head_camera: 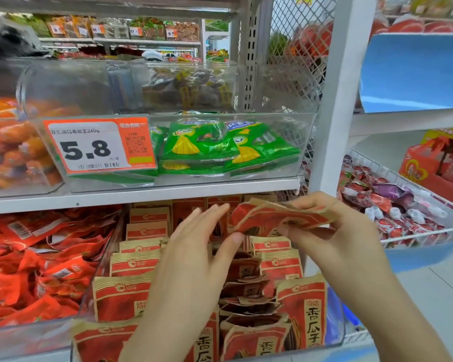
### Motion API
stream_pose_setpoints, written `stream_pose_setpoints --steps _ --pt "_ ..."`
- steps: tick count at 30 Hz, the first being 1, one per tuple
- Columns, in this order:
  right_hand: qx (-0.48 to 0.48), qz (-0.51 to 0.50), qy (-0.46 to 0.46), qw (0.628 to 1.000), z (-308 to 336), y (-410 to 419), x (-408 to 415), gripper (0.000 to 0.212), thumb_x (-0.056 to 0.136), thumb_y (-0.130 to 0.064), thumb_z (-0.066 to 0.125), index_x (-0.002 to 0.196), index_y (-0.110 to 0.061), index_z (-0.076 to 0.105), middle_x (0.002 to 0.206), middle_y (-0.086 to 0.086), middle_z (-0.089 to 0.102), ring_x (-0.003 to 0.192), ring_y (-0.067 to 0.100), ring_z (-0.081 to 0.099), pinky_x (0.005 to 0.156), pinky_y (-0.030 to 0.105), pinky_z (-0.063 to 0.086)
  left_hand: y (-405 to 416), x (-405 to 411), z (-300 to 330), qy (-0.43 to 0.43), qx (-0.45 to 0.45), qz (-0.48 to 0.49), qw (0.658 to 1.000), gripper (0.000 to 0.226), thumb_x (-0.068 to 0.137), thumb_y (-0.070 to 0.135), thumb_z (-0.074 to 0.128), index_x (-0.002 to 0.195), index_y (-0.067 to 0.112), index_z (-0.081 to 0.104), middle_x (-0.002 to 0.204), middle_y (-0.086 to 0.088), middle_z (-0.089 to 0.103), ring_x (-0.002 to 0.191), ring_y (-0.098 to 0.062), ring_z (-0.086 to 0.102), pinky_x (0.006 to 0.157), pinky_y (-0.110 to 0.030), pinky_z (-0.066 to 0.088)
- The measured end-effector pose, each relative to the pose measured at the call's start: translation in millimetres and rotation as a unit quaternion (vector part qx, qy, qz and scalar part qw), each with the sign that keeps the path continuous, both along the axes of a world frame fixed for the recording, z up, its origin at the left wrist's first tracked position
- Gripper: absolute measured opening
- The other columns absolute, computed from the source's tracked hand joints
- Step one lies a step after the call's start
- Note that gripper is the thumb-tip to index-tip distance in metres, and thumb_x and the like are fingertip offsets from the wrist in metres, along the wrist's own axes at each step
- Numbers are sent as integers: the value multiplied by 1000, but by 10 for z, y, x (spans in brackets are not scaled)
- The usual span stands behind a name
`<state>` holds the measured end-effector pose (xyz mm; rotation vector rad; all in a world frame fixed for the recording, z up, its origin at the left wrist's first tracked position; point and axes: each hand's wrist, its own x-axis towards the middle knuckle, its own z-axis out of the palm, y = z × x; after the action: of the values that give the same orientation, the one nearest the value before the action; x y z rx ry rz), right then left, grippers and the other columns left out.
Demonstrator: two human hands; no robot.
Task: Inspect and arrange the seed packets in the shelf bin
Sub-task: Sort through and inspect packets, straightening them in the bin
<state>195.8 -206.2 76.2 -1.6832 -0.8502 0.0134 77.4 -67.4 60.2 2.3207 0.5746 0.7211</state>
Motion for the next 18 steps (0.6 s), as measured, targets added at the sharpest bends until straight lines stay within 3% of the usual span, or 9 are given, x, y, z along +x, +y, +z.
stream_pose_setpoints --steps 2,4,7,10,15,18 --pt "9 -17 10 1000 -89 50 71 22 77 -7 78 85 -27 72 82 -13 73 81 6 68 78 24 53 112 -42 -84 134 67 49 988 53 94 59 33 146 48 28 150 32 24 146 2 8 118 -25 7" --pt "19 -36 15 999 -133 112 146 17 78 -9 77 88 -22 72 83 -12 73 82 4 67 78 20 50 173 -78 -120 206 92 63 972 58 94 63 24 149 45 24 158 22 20 149 -7 4 120 -31 1" --pt "9 -45 13 999 -174 233 246 14 79 -10 77 87 -19 71 77 -16 72 73 1 65 68 12 45 220 -81 -150 229 82 44 969 62 91 68 16 148 47 26 159 21 20 149 -8 5 121 -34 -2" --pt "-30 -48 11 998 -259 341 337 13 81 -11 77 85 -21 69 64 -19 66 58 0 59 59 18 41 259 -54 -203 249 102 31 963 64 90 72 15 148 48 25 159 21 20 149 -8 4 120 -37 -4" --pt "-80 -68 8 994 -468 516 322 16 83 -12 75 81 -26 67 78 -14 70 73 -4 63 67 17 43 285 -62 -245 245 114 28 962 57 94 67 22 147 47 27 155 23 26 148 -8 8 123 -39 1" --pt "-163 -69 -28 984 -547 624 307 13 86 -14 73 92 -24 70 86 -13 68 82 7 63 73 23 40 258 -83 -257 232 106 29 967 56 95 65 24 148 46 26 156 22 25 148 -8 7 122 -37 3"
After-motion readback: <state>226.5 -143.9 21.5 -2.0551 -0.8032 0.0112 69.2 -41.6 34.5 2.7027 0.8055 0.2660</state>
